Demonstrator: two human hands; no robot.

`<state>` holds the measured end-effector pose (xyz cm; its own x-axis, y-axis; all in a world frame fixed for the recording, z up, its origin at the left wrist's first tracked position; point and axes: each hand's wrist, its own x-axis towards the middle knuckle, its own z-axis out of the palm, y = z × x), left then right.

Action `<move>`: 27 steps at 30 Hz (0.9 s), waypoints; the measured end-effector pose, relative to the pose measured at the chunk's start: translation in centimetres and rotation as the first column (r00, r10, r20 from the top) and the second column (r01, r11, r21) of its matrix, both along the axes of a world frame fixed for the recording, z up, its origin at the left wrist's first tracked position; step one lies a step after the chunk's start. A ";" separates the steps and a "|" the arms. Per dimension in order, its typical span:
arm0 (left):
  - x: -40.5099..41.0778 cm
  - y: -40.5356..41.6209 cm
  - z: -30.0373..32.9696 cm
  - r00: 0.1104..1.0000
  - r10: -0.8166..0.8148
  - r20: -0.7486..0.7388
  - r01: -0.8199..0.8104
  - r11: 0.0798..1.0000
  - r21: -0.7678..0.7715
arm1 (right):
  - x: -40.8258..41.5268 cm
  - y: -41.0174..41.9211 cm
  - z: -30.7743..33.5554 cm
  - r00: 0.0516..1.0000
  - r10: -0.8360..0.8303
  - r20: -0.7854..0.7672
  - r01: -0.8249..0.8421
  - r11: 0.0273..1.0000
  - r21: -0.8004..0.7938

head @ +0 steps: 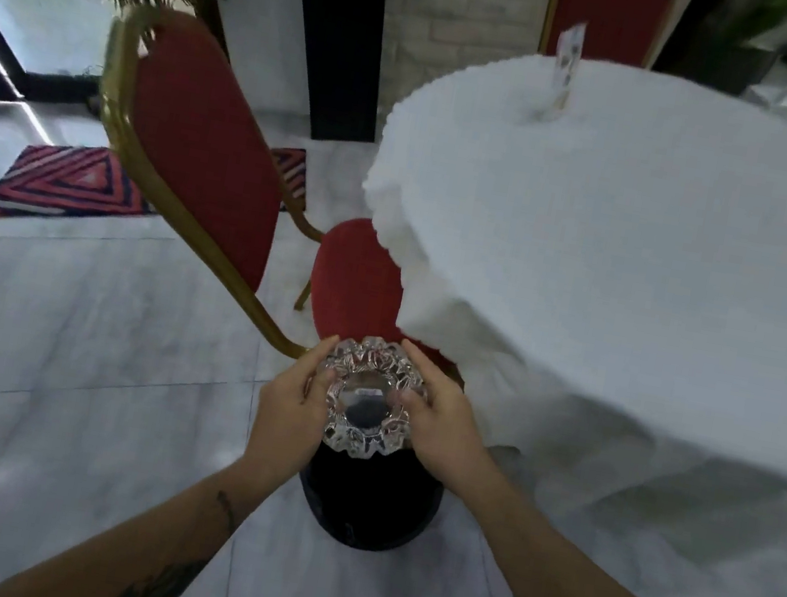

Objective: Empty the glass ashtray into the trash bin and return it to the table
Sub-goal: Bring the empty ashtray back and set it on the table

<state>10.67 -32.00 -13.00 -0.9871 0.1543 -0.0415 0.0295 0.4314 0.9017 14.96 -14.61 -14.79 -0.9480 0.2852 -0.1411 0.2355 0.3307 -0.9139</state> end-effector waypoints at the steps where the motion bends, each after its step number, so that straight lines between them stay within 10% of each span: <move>1: 0.3 -0.3 2.3 1.000 0.007 0.015 -0.007 1.000 0.012 | 0.4 -0.2 2.4 1.000 0.000 0.009 0.000 1.000 0.007; 11: 0.8 -0.8 16.5 0.976 -0.166 0.141 0.156 0.984 0.083 | 3.3 -0.2 19.0 0.998 0.063 0.031 -0.068 0.983 0.172; 27: -4.9 11.6 15.7 0.926 -0.266 0.270 0.233 0.961 0.147 | -0.2 12.2 19.9 0.981 -0.058 0.183 0.071 0.995 -0.065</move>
